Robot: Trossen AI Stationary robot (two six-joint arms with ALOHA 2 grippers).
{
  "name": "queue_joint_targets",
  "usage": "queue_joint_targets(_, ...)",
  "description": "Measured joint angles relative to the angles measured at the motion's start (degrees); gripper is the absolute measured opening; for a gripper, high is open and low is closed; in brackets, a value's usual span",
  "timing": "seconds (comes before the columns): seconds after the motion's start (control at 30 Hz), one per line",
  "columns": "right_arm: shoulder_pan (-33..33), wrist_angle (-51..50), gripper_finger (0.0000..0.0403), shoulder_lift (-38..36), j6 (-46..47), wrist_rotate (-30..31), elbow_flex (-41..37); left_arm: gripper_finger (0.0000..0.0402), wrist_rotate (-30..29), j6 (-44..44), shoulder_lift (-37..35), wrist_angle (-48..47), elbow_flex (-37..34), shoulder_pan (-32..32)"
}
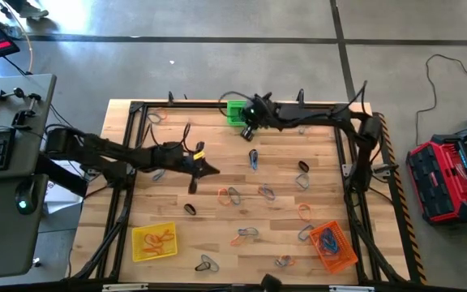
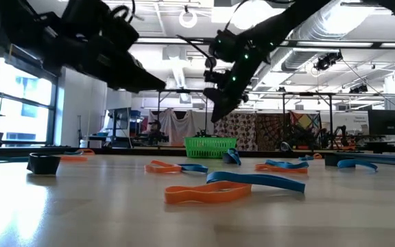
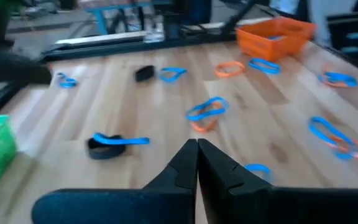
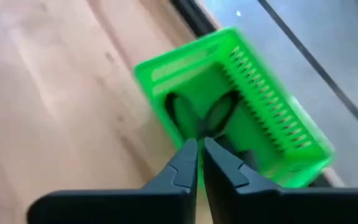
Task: Sort rubber bands into baskets
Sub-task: Put the blue rubber band into the orange bin
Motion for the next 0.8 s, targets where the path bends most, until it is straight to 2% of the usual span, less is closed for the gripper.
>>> queue_joint_targets(0.13, 3.3, 11.8, 0.0011, -2.5, 3.3, 0.1, -9.7, 0.0000, -0.1, 0.2, -5.0, -10.0, 0.0, -4.6)
queue_joint_targets(0.3, 9.0, 21.6, 0.0005, -7.8, 8.0, 1.9, -19.0, 0.0000, -2.7, -2.0, -9.7, -17.0, 0.0, -11.1)
queue_joint_targets(0.47, 16.8, 22.7, 0.0001, -13.8, 11.2, 8.5, -23.5, 0.0000, -6.8, -5.1, -11.6, -26.1, 3.0, -18.4)
queue_joint_targets(0.63, 25.9, 21.6, 0.0000, -18.8, 14.3, 16.0, -25.4, 0.0000, -12.7, -6.5, -9.2, -35.2, 9.1, -26.7)
queue_joint_targets(0.8, 35.3, 18.9, 0.0000, -22.0, 17.4, 23.0, -25.5, 0.0000, -14.5, -8.9, -5.7, -35.8, 13.1, -33.2)
